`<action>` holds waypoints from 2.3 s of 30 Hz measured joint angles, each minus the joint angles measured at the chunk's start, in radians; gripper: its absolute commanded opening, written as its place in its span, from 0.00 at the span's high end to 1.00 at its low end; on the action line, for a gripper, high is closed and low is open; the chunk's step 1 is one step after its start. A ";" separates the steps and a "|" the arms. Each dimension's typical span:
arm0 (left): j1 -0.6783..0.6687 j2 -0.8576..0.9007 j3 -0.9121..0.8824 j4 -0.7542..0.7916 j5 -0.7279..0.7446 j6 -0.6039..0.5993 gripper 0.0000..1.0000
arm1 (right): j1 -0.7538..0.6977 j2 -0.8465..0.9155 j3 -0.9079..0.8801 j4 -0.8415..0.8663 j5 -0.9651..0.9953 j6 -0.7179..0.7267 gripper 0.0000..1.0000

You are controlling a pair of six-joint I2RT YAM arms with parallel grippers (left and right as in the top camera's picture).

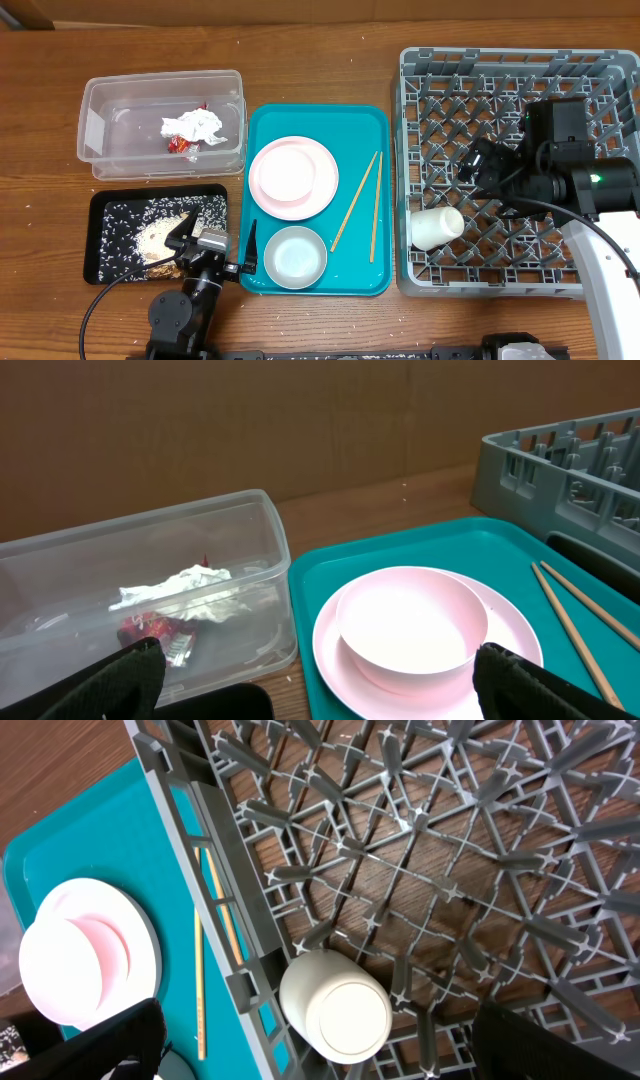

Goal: Sort waste into correct bins and load items into the dishwasher

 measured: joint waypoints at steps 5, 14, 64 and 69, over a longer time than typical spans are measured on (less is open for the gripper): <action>0.000 0.000 0.000 0.000 0.000 0.000 0.00 | 0.000 0.000 0.000 0.006 -0.001 0.001 0.00; 0.000 0.000 0.000 0.001 0.000 0.000 0.00 | 0.033 0.007 0.000 0.216 -0.211 0.051 0.26; 0.000 0.000 0.000 0.001 0.000 0.000 0.00 | 0.484 0.392 0.108 0.375 0.143 0.078 0.96; 0.000 0.000 0.000 0.000 0.000 0.000 0.00 | 0.417 0.311 0.125 0.342 0.235 -0.168 0.96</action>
